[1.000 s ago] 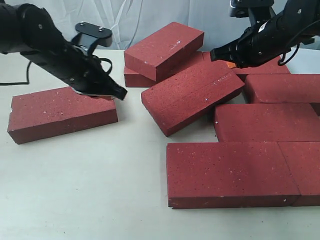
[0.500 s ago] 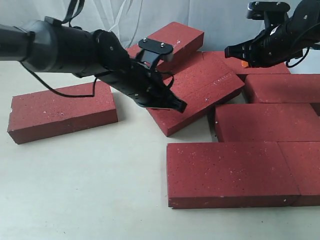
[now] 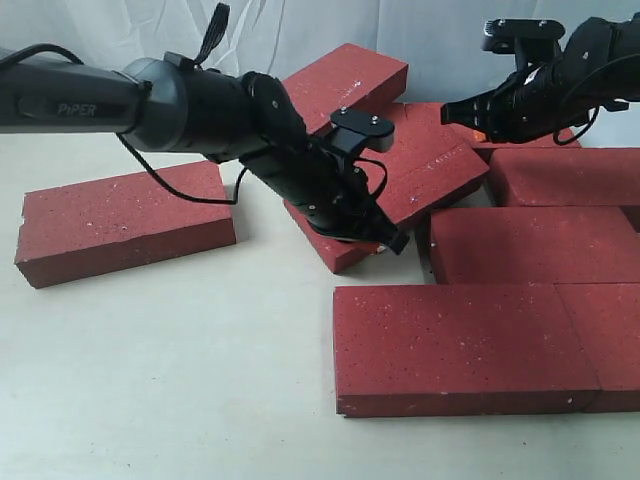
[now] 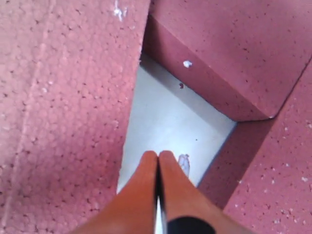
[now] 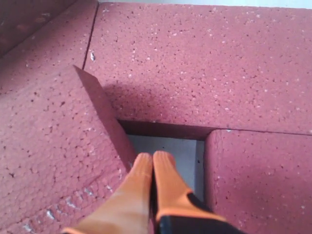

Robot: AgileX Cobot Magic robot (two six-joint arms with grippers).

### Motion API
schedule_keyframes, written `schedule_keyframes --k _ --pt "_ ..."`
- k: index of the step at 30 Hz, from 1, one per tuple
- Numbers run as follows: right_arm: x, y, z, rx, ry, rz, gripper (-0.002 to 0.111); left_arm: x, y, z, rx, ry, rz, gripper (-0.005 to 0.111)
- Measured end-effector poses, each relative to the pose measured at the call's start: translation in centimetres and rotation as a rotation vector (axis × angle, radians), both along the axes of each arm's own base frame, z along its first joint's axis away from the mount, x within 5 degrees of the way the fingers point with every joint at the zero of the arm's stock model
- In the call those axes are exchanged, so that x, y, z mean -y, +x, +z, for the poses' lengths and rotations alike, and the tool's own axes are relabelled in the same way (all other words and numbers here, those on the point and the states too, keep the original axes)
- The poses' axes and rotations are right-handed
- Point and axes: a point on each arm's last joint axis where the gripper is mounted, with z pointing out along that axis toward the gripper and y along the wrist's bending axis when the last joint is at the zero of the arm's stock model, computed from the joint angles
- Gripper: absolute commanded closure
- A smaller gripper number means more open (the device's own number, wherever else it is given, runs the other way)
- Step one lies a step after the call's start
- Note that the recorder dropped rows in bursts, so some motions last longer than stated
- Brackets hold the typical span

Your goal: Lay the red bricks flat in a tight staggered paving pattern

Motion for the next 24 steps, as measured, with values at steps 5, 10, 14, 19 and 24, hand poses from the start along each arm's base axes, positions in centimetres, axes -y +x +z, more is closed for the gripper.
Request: schedule_keyframes --k 5,10,14,19,24 --pt "0.0 -0.1 -1.0 -0.049 -0.003 0.004 0.109 -0.5 0.1 -0.3 0.041 0.069 -0.045 0.107" --pt "-0.1 -0.7 -1.5 -0.125 -0.005 0.016 0.109 -1.2 0.2 -0.7 0.07 0.168 -0.072 0.107" --pt "-0.1 -1.1 -1.7 -0.176 -0.008 0.028 0.109 -2.4 0.6 -1.0 0.076 0.257 -0.069 0.107" --pt "-0.8 -1.4 -1.8 -0.205 0.003 0.064 0.109 -4.6 1.8 -0.8 0.05 0.299 -0.016 0.107" --pt "-2.5 -1.8 -1.8 -0.211 -0.002 0.126 0.109 -6.5 2.4 2.2 0.073 0.283 0.028 0.107"
